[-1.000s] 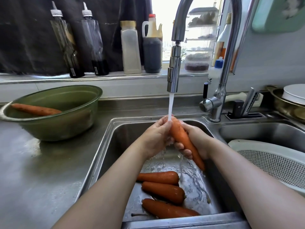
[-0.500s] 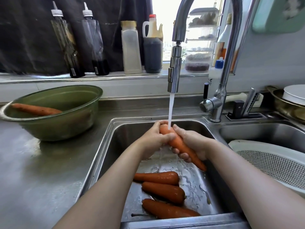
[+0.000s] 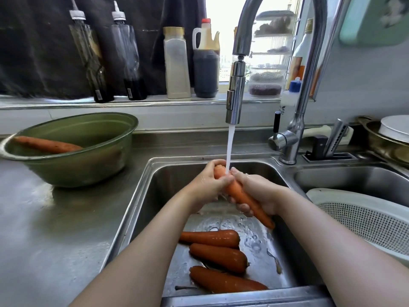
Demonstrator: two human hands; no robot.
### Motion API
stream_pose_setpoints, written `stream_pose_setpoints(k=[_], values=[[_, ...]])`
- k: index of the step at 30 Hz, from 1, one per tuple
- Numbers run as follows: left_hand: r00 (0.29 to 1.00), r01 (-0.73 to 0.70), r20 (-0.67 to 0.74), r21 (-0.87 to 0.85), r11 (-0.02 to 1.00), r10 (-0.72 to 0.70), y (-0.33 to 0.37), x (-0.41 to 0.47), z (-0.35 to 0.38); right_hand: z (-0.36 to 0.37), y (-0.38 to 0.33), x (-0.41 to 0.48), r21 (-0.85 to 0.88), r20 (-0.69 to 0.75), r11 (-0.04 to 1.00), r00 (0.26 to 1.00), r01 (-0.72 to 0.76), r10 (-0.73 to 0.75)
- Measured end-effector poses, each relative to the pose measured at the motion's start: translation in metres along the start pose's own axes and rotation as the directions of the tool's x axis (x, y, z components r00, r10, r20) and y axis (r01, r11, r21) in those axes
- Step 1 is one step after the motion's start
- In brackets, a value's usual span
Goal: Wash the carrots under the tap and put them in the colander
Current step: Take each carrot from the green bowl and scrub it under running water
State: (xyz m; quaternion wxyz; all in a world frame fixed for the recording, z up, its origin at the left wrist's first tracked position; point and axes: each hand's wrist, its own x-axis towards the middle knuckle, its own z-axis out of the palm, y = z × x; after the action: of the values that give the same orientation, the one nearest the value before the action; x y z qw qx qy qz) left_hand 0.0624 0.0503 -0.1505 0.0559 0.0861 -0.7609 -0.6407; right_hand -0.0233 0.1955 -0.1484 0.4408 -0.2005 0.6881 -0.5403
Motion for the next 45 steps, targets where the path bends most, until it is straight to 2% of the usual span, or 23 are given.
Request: stream_pose_setpoints(k=[1,4,6,10,12,14,17,20,23,30,34,39,42,45], values=[[0.999,-0.020,-0.027,0.004,1.000,0.020,0.000,0.000,0.001,0.000,0.000,0.000,0.006,0.000,1.000,1.000,-0.006,0.006],[0.965,-0.086,-0.239,0.085,0.993,0.104,0.002,0.006,0.006,-0.003,-0.003,-0.002,0.037,0.066,0.999,0.998,-0.023,0.020],[0.946,-0.075,-0.311,0.053,0.996,0.088,0.002,0.009,0.006,-0.002,-0.004,-0.005,0.016,0.123,1.000,0.992,-0.017,0.014],[0.982,0.020,-0.184,-0.125,0.992,-0.043,-0.001,0.006,-0.004,-0.004,0.000,-0.006,-0.057,0.055,0.998,0.998,-0.003,0.006],[0.993,0.039,-0.095,-0.327,0.944,-0.074,0.000,0.004,-0.011,-0.008,-0.001,-0.006,0.032,0.057,0.999,0.998,-0.016,0.014],[0.997,0.046,-0.040,-0.411,0.910,-0.068,-0.003,0.004,-0.016,-0.013,-0.003,-0.008,0.104,0.084,0.994,0.996,-0.029,0.020],[0.998,0.024,-0.052,-0.352,0.936,-0.045,-0.009,0.004,-0.019,-0.010,-0.005,-0.008,0.068,0.058,0.997,0.998,-0.040,0.037],[1.000,0.026,-0.005,-0.288,0.957,-0.029,-0.011,0.003,-0.019,0.000,-0.005,-0.008,-0.014,-0.045,0.999,0.998,-0.048,0.048],[1.000,0.029,0.017,-0.314,0.949,-0.025,-0.009,0.001,-0.018,0.007,-0.006,-0.008,-0.083,-0.073,0.995,0.996,-0.061,0.055],[0.981,0.043,-0.146,-0.485,0.873,-0.129,-0.009,0.008,-0.016,0.014,-0.008,-0.007,0.130,-0.011,0.987,0.995,0.098,-0.098],[0.975,0.063,-0.162,-0.460,0.886,-0.154,-0.008,0.007,-0.020,0.013,-0.008,-0.007,0.090,-0.036,0.986,0.990,0.139,-0.136],[0.980,0.135,-0.082,-0.406,0.904,-0.183,-0.003,0.001,-0.015,0.022,-0.007,0.000,-0.071,-0.183,0.994,0.978,0.087,-0.099],[0.974,0.191,-0.009,-0.492,0.849,-0.224,-0.001,-0.001,-0.013,0.023,-0.008,0.003,-0.017,-0.197,0.997,0.977,0.081,-0.082],[0.974,0.207,0.025,-0.506,0.837,-0.226,-0.004,0.002,-0.015,0.021,-0.010,-0.003,0.070,-0.133,0.991,0.986,0.110,-0.100]])
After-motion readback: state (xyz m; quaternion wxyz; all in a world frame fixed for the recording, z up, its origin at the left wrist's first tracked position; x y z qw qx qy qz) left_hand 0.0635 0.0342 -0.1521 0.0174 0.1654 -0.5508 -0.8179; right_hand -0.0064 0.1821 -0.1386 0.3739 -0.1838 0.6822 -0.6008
